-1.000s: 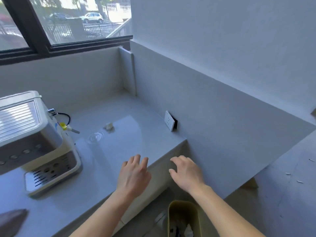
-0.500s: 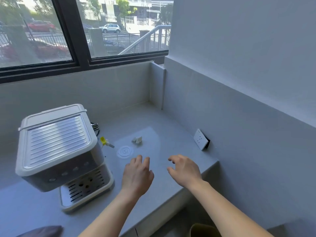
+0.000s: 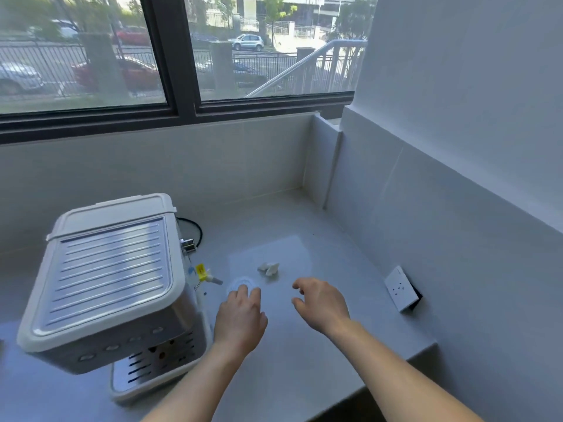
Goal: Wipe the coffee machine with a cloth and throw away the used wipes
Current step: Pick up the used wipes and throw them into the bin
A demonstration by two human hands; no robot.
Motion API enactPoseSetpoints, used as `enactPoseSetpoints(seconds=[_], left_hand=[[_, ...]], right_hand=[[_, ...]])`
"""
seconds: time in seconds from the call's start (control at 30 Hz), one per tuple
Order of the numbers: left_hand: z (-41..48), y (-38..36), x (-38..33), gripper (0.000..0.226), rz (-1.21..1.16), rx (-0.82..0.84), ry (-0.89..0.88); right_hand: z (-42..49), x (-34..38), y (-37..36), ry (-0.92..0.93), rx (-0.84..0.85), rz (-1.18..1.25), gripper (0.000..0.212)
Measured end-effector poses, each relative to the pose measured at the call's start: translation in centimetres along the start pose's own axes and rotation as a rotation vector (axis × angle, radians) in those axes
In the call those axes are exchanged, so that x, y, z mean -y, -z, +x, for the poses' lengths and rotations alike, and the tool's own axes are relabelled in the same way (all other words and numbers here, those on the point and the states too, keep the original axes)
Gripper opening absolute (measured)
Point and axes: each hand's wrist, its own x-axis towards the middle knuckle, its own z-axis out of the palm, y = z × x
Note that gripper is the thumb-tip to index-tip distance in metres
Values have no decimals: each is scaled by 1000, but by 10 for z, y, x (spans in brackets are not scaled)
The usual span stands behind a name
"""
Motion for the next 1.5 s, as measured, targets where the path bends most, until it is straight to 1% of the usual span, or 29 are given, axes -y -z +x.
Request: enactPoseSetpoints(seconds=[0.33,0.5,0.6,0.7,0.8,0.87,1.0,1.07,1.1,1.17,1.27,1.37,1.5], left_hand=[[57,-17,15,40,-1,84,188],[77,-28,18,51,-23,145,257],[88,-33,20,58,-47,157,291],[96,-35,21,60,-64,173,324],[98,-38,21,60,-55,175,339],[96,-40,20,65,-50,178,345],[92,-46,23,73,-64,144,333],[92,-47,24,76,-85,127,346],[91,-46,24,80,-107,122,359],[90,-46,22,89,-139,113,371],[87,-44,20,97,-136,98,351],[85,-41,16,97,-138,98,319],[81,-36,11,95,-110,92,277]], right_hand=[[92,-4,-21,101,151,3,32],[119,-1,-36,152,170,-26,28],[131,0,-44,196,186,-71,28],[140,0,-50,240,195,-117,28],[143,0,-54,278,201,-135,22],[144,0,-57,296,197,-154,18],[143,-2,-60,286,202,-146,13],[143,-2,-59,266,196,-117,16],[143,-2,-58,251,190,-101,17],[142,-3,-56,222,173,-75,15],[139,-8,-51,197,137,-73,15],[133,-12,-45,177,107,-59,18],[119,-17,-37,150,77,-54,16]])
